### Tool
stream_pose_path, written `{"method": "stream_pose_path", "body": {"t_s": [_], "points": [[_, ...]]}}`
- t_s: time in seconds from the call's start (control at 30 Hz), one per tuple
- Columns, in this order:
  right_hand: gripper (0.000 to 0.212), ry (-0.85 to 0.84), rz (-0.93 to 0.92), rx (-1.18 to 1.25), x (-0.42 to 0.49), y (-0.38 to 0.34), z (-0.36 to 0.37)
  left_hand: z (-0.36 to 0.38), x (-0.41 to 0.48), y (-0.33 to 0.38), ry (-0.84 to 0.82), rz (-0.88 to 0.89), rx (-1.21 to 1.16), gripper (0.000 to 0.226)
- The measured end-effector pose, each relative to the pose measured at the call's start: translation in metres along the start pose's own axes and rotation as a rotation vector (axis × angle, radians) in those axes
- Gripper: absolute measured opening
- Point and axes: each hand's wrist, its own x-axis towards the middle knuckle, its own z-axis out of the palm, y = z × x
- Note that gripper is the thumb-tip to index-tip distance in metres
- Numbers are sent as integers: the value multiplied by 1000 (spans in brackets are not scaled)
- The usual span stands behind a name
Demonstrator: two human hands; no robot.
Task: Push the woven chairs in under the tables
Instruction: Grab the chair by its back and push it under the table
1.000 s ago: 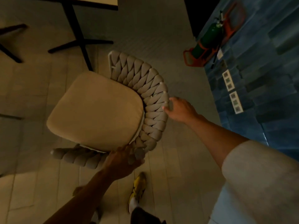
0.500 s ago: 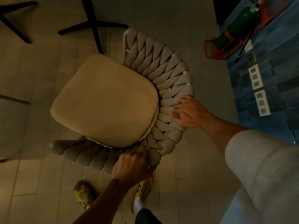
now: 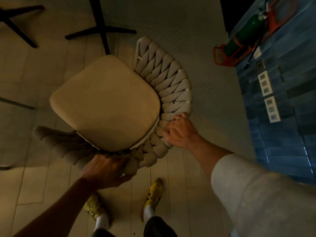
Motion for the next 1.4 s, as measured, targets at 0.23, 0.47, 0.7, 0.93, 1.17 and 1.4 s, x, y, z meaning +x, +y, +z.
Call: {"method": "stream_pose_path", "body": {"t_s": [0.23,0.47,0.7,0.93,1.17,1.4], "points": [[71,24,98,98,-19,-104,-13,-26,-60,-70,-168,-46,94,60],[48,-22,78,180,-13,-155,-23,-30,-99,-64,-39,-286,-61,67],[49,240,315,137,48,-92,-42,-22,-113,-34,403,-613,-385,63],[86,292,651,364,70,-63,-22,-13,-62,-22,1023,-1607,-989,87],[73,241,872,422,72,-69,-19,-9,-44,-29,1083,-1835,-780,72],[67,239,945,484,45,-110,-16,-21,-73,-62,905,-1820,-767,71]]}}
